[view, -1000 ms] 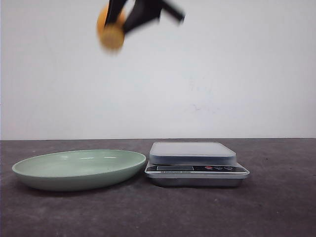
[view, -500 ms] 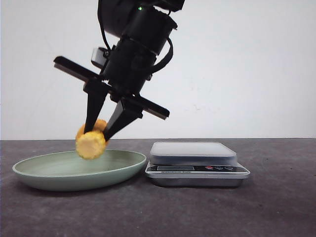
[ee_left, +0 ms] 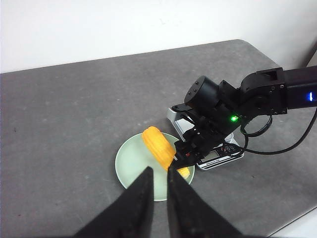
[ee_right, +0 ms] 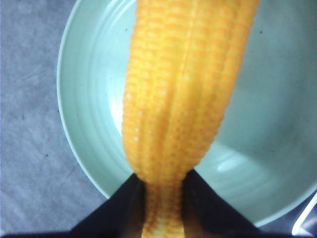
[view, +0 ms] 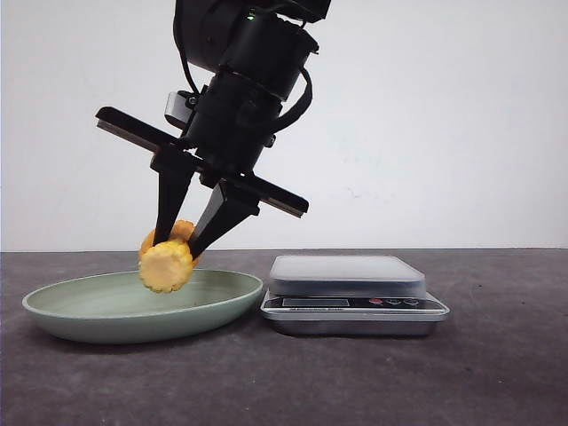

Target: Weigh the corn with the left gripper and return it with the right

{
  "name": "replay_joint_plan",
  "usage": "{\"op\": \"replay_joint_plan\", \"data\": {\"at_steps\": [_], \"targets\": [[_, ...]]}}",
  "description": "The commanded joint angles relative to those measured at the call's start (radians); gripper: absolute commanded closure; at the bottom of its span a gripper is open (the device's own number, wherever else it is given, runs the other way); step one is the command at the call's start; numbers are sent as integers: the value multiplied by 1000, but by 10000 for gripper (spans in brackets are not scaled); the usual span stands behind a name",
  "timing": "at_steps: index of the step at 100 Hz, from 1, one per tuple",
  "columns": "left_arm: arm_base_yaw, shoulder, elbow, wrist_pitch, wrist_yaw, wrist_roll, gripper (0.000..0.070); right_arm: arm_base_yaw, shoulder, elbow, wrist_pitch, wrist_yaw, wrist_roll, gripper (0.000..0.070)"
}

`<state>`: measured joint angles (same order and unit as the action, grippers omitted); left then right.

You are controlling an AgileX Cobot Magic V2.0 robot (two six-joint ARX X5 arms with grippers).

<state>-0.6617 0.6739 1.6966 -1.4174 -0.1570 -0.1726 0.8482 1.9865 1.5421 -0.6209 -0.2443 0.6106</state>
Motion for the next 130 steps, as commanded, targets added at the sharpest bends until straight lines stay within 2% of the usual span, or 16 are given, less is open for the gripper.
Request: {"op": "replay_joint_plan", "data": {"at_steps": [1, 9, 11, 15, 31, 47, 61, 65, 84, 90, 113, 130], "targets": [[-7, 3, 17, -30, 1, -5, 700, 16, 15, 15, 6, -3, 11, 482], [-7, 3, 17, -30, 1, -5, 700, 19, 15, 15, 6, -3, 10, 237], [-7, 3, 17, -30, 1, -5, 700, 20, 15, 16, 7, -2, 9, 193], [-7, 3, 17, -30, 1, -5, 700, 20, 14, 16, 8, -2, 5, 146], [-7, 3, 17, -30, 1, -5, 700, 12, 2, 41, 14, -8, -6, 137], [-7, 3, 17, -30, 1, -16, 700, -11, -56, 160, -15, -13, -90, 139], [-7, 3, 17, -30, 0, -20, 700, -18, -141, 332, -96, 60, -194, 192], [-7, 3, 17, -30, 0, -20, 700, -16, -177, 375, -124, 101, -225, 236], [-7, 2, 17, -32, 0, -21, 700, 67, -387, 444, -220, 350, -419, 613], [-7, 2, 17, -32, 0, -21, 700, 112, -458, 444, -261, 443, -481, 690], [-7, 2, 17, -32, -10, -23, 700, 333, -687, 396, -414, 848, -507, 693], [-6, 2, 17, -32, -19, -27, 700, 494, -842, 213, -393, 1095, -507, 693]]}}
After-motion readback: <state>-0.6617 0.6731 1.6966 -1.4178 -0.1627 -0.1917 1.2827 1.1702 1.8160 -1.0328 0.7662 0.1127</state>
